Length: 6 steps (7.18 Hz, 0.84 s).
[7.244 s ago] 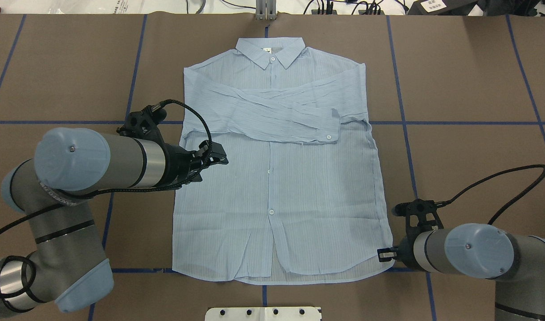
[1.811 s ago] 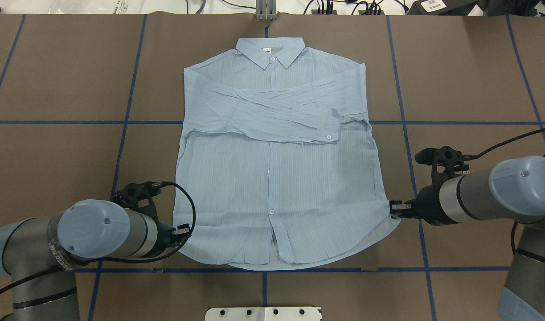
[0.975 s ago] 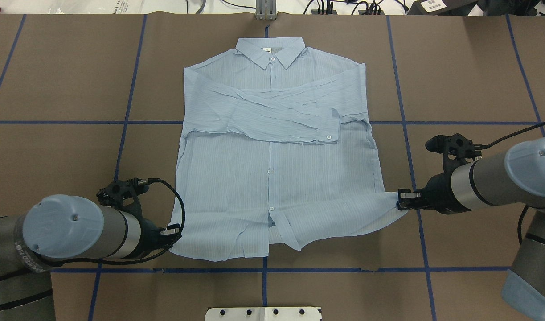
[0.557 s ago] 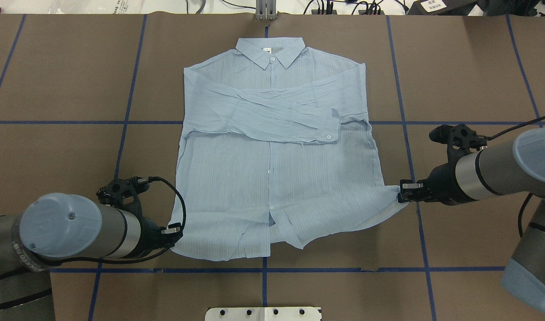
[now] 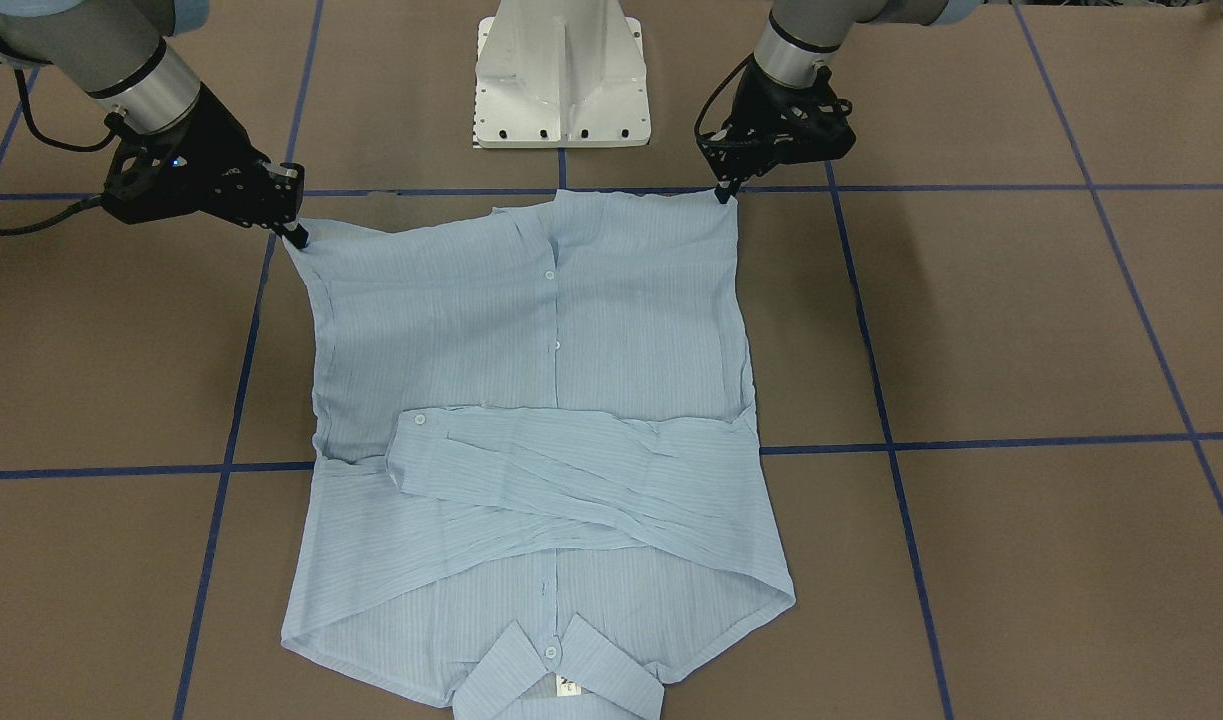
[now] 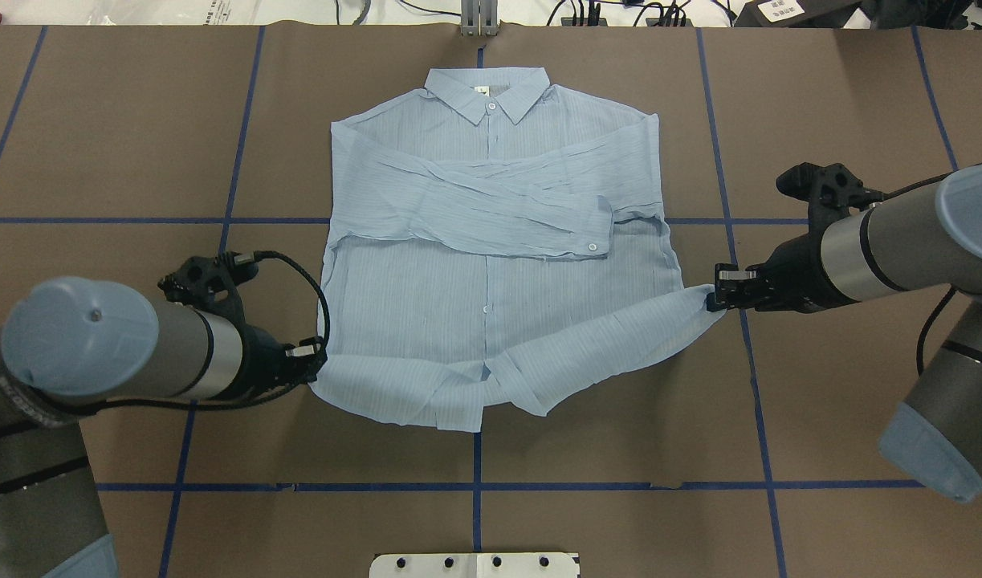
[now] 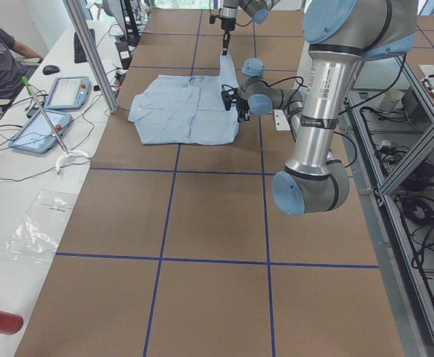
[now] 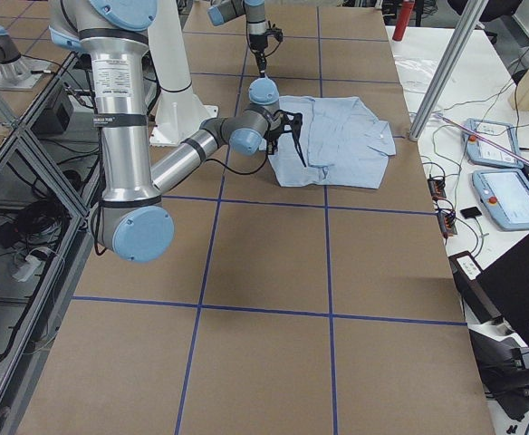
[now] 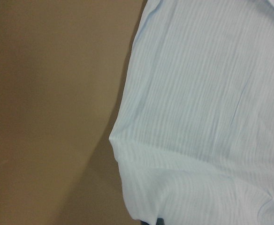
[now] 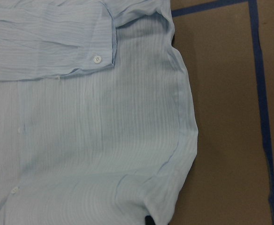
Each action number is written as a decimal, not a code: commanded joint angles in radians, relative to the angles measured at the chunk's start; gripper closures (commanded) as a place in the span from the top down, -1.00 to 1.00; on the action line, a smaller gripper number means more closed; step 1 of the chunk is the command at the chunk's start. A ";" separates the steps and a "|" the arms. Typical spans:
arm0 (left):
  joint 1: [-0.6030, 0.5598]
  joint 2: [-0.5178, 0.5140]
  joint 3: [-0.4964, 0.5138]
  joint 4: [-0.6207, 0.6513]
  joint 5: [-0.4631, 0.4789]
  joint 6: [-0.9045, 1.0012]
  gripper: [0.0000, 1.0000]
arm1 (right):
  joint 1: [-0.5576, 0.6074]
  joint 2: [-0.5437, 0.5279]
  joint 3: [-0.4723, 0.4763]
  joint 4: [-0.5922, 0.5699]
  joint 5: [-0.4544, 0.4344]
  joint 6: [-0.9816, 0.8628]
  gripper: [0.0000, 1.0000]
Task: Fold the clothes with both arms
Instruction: 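Lift the hem corners with both grippers and carry them toward the collar, then lay the hem over the collar with both grippers, folding the shirt in half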
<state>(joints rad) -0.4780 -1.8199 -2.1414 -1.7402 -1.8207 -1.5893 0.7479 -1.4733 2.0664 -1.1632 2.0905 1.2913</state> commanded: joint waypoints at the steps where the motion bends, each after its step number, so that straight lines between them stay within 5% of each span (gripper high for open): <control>1: -0.124 -0.022 0.008 -0.001 -0.064 0.093 -1.00 | 0.069 0.050 -0.073 0.000 0.031 -0.003 -1.00; 3: -0.164 -0.169 0.154 -0.042 -0.065 0.092 -1.00 | 0.138 0.146 -0.173 0.002 0.057 -0.003 -1.00; 6: -0.250 -0.192 0.306 -0.189 -0.069 0.097 -1.00 | 0.201 0.256 -0.308 0.002 0.071 -0.003 -1.00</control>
<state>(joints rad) -0.6892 -1.9960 -1.8989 -1.8739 -1.8870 -1.4945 0.9289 -1.2790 1.8242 -1.1606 2.1588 1.2879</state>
